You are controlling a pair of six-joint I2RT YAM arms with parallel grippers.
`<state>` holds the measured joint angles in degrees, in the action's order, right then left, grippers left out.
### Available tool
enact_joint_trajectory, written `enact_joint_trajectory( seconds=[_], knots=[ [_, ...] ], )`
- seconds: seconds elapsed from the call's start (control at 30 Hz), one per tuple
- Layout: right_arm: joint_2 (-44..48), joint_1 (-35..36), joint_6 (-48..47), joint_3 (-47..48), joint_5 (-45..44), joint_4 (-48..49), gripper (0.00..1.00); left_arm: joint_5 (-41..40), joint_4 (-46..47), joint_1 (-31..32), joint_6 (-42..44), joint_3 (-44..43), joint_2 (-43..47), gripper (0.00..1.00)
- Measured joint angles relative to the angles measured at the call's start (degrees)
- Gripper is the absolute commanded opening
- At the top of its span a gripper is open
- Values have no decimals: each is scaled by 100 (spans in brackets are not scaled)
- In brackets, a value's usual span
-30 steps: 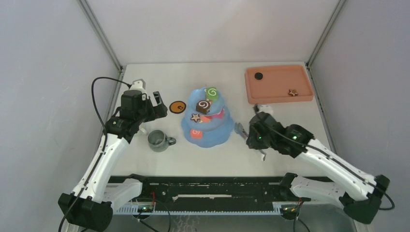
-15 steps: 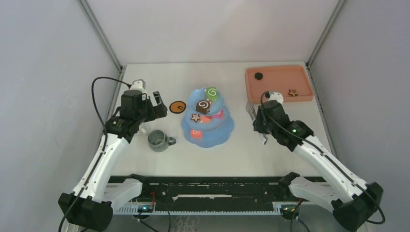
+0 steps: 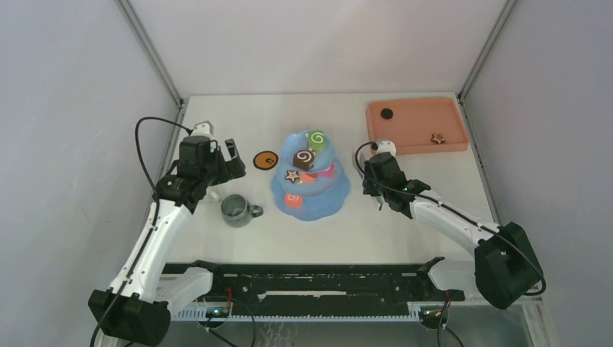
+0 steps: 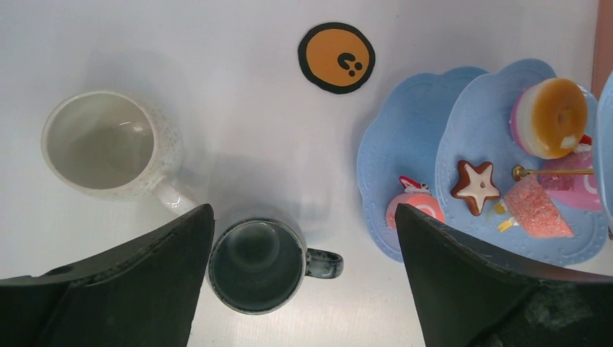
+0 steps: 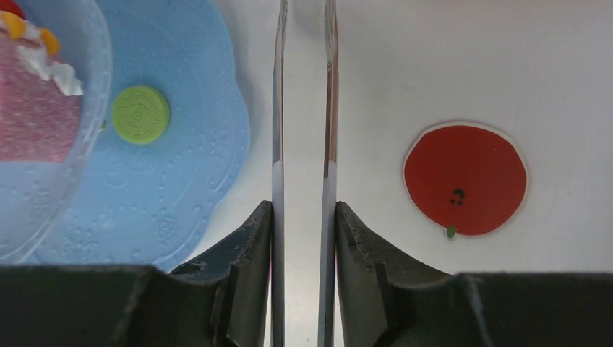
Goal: Serve the afternoon tea
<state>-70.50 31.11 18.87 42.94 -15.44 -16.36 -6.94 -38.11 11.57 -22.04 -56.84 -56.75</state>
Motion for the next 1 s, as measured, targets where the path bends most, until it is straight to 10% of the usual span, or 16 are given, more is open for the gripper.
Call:
enact_joint_trajectory(
  seconds=[0.67, 0.8, 1.0],
  knots=[
    [-2426, -837, -448, 951, 920, 1370, 50, -90, -243, -63, -133, 0, 44, 100],
    [-2741, -892, -533, 1462, 1069, 1449, 99, -155, -306, -68, -199, 0, 133, 100],
    [-2730, -898, -595, 1611, 1150, 1475, 100, -271, -442, -83, -223, 0, 219, 100]
  ],
)
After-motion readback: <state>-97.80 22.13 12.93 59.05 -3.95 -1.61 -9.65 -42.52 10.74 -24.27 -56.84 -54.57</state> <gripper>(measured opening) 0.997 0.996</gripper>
